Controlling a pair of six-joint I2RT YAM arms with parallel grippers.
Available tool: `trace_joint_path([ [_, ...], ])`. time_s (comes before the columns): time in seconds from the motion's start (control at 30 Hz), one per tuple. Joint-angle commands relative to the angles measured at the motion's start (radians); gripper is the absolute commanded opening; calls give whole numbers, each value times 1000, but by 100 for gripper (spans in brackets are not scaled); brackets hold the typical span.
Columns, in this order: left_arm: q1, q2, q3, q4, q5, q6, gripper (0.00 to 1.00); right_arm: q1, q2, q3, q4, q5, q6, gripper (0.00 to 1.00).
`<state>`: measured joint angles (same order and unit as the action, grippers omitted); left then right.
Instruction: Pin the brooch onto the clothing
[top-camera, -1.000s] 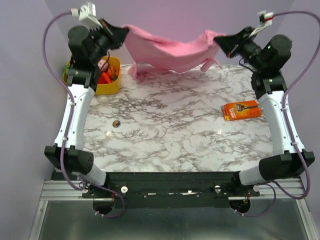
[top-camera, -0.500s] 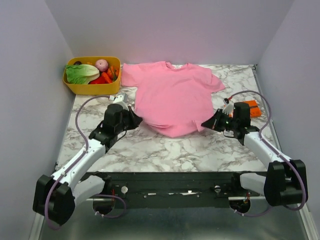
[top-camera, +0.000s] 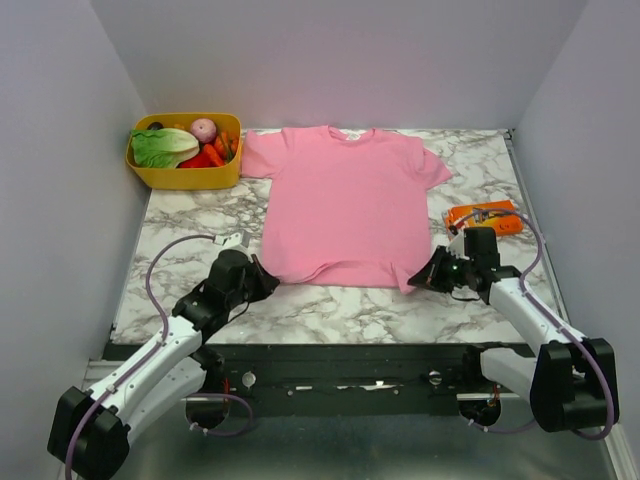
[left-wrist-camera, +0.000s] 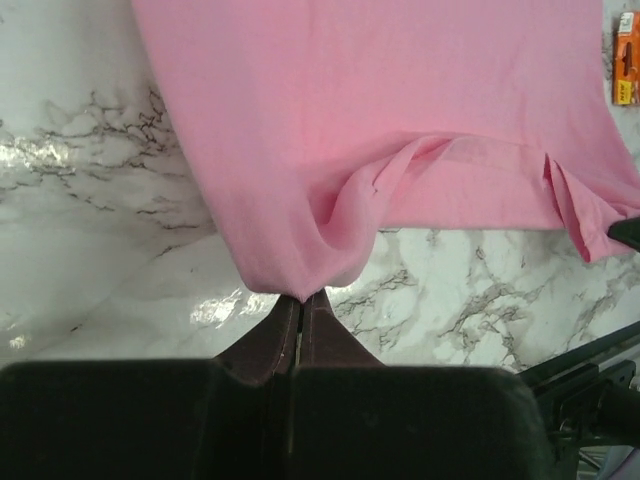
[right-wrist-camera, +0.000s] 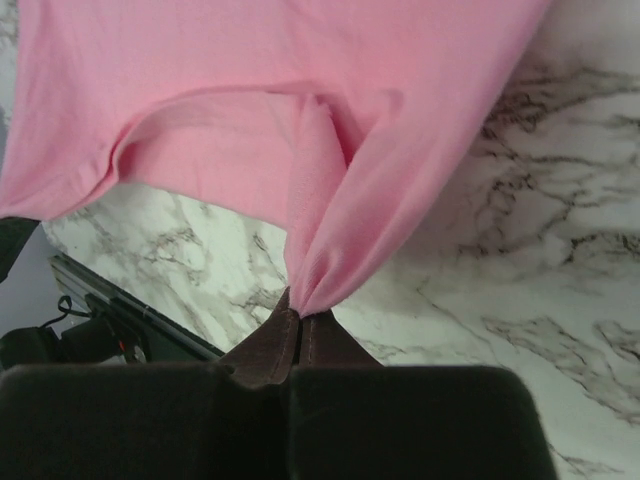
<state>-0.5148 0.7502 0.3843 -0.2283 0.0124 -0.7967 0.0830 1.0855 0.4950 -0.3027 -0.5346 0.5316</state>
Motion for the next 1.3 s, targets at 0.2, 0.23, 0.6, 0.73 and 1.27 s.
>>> trace_joint_path([
  [0.2,-37,-164,-30,-183,-101,-87,0,-5,-114,-42,-200,74,1,1],
  [0.23,-39,-181,-32,-196,-101,-91,0,-5,-122,-39,-207,96,2,1],
  [0.6,-162,-229,-99,-302,-167,-277,0,-6,-76,-3,-243,157,7,8],
  [0.73,-231,-262,-104,-408,-264,-413,0,-6,-38,4,-260,125,4,18],
  [1.27,-251,-88,53,-363,-410,-271,87,8,-164,140,-412,203,-56,88],
])
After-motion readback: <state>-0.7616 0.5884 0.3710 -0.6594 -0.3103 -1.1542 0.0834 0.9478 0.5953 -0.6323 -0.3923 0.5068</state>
